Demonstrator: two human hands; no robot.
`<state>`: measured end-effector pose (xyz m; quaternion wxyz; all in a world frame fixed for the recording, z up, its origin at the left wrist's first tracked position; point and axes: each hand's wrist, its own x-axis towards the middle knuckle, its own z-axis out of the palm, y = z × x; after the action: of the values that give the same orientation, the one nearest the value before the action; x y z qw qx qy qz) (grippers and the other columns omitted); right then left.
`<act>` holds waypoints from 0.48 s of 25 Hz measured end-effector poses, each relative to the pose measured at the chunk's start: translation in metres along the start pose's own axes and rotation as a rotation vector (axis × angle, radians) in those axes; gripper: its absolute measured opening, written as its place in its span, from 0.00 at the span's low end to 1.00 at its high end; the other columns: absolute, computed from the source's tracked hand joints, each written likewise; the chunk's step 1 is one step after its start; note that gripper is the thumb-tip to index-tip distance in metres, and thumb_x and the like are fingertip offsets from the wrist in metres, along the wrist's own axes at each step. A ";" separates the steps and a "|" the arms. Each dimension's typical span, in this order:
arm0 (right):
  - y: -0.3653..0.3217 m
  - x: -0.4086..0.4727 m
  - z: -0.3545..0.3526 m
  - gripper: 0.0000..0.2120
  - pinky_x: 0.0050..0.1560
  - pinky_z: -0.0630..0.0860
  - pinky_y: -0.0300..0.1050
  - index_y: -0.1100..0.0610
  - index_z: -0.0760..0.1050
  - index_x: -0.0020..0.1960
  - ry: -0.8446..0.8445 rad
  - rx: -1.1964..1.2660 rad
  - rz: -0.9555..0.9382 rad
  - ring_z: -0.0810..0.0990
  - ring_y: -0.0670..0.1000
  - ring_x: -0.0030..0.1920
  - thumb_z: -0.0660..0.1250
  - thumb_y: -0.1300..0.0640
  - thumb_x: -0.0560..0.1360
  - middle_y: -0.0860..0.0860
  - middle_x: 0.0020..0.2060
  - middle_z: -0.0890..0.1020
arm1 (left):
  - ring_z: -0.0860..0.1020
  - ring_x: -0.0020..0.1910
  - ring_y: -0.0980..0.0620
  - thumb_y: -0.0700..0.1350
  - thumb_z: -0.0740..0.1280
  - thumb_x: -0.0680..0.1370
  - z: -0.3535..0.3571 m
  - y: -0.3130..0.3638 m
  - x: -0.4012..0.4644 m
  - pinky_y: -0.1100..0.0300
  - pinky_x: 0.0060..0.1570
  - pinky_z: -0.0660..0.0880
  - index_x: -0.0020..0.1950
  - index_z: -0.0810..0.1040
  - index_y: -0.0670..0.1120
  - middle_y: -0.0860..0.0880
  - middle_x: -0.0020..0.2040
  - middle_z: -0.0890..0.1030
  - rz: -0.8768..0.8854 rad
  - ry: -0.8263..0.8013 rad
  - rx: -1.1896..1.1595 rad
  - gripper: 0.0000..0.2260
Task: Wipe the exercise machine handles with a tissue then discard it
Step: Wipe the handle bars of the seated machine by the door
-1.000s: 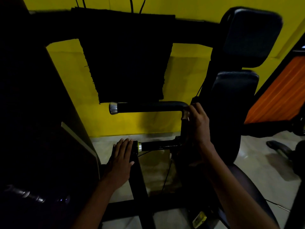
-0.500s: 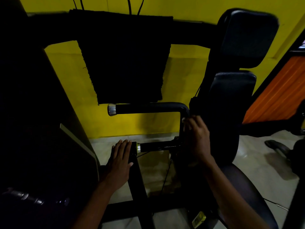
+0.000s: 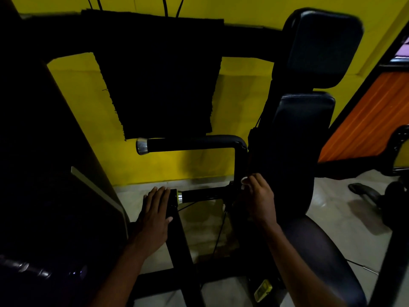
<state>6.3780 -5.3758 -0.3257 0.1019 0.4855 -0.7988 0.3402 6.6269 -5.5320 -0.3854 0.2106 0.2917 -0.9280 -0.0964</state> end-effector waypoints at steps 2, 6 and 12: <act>0.004 -0.009 0.005 0.15 0.39 0.79 0.47 0.59 0.76 0.51 -0.036 -0.013 0.017 0.77 0.50 0.42 0.74 0.67 0.66 0.52 0.47 0.76 | 0.58 0.73 0.42 0.41 0.75 0.68 0.000 0.000 0.000 0.50 0.71 0.47 0.75 0.56 0.42 0.41 0.73 0.64 0.004 -0.003 0.002 0.41; 0.005 -0.020 0.008 0.14 0.37 0.78 0.41 0.59 0.76 0.49 -0.065 -0.011 0.027 0.76 0.48 0.39 0.74 0.68 0.66 0.51 0.45 0.75 | 0.58 0.73 0.41 0.40 0.76 0.68 0.000 0.000 0.000 0.50 0.71 0.47 0.75 0.57 0.41 0.41 0.73 0.65 0.000 0.000 0.006 0.41; -0.017 0.030 -0.022 0.08 0.43 0.70 0.28 0.61 0.77 0.50 0.211 0.188 0.151 0.77 0.48 0.45 0.67 0.68 0.73 0.55 0.48 0.77 | 0.59 0.72 0.42 0.41 0.76 0.68 -0.001 0.000 0.000 0.49 0.71 0.50 0.75 0.58 0.41 0.41 0.72 0.65 0.008 -0.007 0.033 0.41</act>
<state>6.3730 -5.3875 -0.2869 0.1134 0.3931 -0.7826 0.4693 6.6271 -5.5320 -0.3845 0.2027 0.2913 -0.9313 -0.0813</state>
